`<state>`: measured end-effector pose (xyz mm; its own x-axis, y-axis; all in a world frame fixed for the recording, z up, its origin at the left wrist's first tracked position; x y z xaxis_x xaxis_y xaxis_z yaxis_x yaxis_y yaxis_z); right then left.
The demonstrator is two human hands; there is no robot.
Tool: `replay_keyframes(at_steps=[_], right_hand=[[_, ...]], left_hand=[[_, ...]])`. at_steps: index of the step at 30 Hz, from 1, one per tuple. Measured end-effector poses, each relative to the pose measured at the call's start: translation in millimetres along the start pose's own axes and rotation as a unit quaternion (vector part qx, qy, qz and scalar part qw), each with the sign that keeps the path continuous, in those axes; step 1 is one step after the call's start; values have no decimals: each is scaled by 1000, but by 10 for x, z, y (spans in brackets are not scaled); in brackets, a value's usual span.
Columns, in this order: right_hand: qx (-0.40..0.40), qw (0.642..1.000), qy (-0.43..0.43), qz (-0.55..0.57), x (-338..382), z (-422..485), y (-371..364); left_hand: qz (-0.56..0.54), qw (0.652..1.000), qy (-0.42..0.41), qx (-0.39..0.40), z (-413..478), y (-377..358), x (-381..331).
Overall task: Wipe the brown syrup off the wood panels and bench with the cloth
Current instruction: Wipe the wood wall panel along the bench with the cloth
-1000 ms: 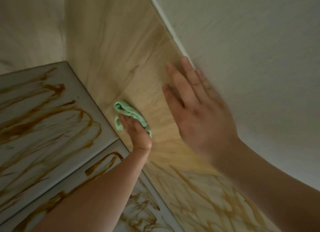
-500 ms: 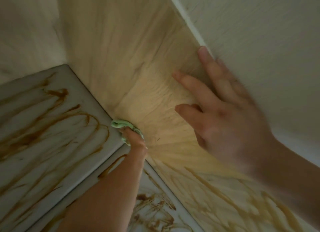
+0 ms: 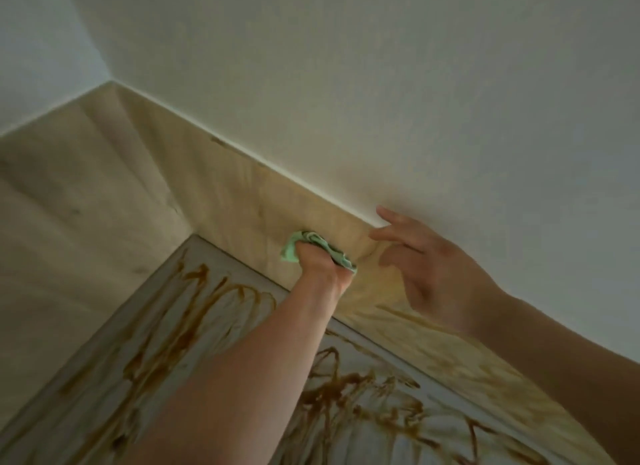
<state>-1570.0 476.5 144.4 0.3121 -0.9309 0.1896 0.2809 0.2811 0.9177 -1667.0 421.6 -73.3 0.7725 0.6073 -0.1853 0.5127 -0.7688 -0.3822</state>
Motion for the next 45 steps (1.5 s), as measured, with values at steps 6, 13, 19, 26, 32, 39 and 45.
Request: replay_keyframes(at_steps=[6, 13, 19, 26, 32, 39, 45], right_hand=[[-27, 992, -119, 23, -118, -620, 95], [28, 952, -283, 114, 130, -704, -143], [-73, 907, -351, 222, 501, -329, -230], [-153, 813, -456, 327, 829, -196, -277], [-40, 814, -405, 416, 1238, -33, -349], [-82, 562, -505, 649, 942, -211, -413], [-54, 458, -537, 706, 686, -398, -197]], left_hand=[[70, 996, -51, 16, -708, -190, -357], [215, 966, -87, 115, -1484, 6, -750], [299, 932, -37, 199, -1883, 546, -868], [316, 926, -43, 203, -2203, 902, -1066], [429, 883, -61, 179, -2293, 949, -909], [506, 828, -106, 216, -2494, 884, -860], [569, 757, -185, 262, -2436, 822, -701]])
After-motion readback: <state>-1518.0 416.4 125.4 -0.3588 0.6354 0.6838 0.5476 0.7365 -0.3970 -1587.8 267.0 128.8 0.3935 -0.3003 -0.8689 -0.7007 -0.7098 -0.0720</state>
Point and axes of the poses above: each hand's wrist, its own z-axis towards the middle knuckle, its own y-axis out of the back of the hand, x = y × z, the point moved 7 cm from there along z, towards the middle knuckle, and after that the axes turned 10 degrees about -x, right-handed, at the moved point
